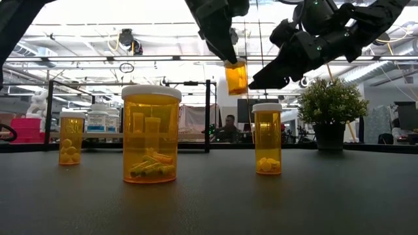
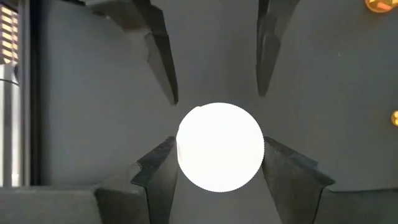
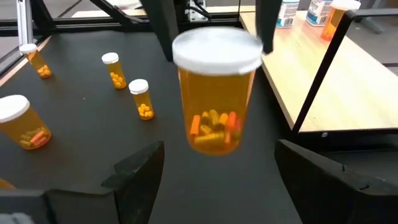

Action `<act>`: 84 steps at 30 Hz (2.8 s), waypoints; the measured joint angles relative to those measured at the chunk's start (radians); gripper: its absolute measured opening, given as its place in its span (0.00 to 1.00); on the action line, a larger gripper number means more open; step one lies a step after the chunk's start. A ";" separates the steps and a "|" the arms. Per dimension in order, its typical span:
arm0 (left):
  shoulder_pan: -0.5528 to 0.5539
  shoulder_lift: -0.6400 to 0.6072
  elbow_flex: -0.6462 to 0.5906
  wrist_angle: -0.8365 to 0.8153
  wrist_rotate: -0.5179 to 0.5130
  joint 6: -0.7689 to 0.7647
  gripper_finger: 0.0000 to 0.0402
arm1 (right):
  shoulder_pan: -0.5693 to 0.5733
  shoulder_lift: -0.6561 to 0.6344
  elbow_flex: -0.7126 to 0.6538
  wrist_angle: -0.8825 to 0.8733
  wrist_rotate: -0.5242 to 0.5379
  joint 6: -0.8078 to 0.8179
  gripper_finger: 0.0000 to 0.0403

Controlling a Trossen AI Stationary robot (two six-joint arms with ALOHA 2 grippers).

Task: Pick and place medicine bottles onto shelf by color
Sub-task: Put the large orange pill bottle aligned with the other large orange pill bottle on the shelf

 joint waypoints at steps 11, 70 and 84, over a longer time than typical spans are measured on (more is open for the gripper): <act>0.016 -0.075 0.000 -0.074 -0.041 -0.015 0.53 | 0.000 -0.002 0.000 -0.026 0.000 -0.002 0.75; 0.536 -0.531 -0.842 0.074 -0.282 -0.357 0.54 | 0.000 -0.002 -0.001 -0.053 0.000 -0.027 0.75; 0.585 -0.531 -0.886 0.121 -0.282 -0.377 0.54 | 0.000 -0.002 -0.001 -0.053 0.000 -0.026 0.75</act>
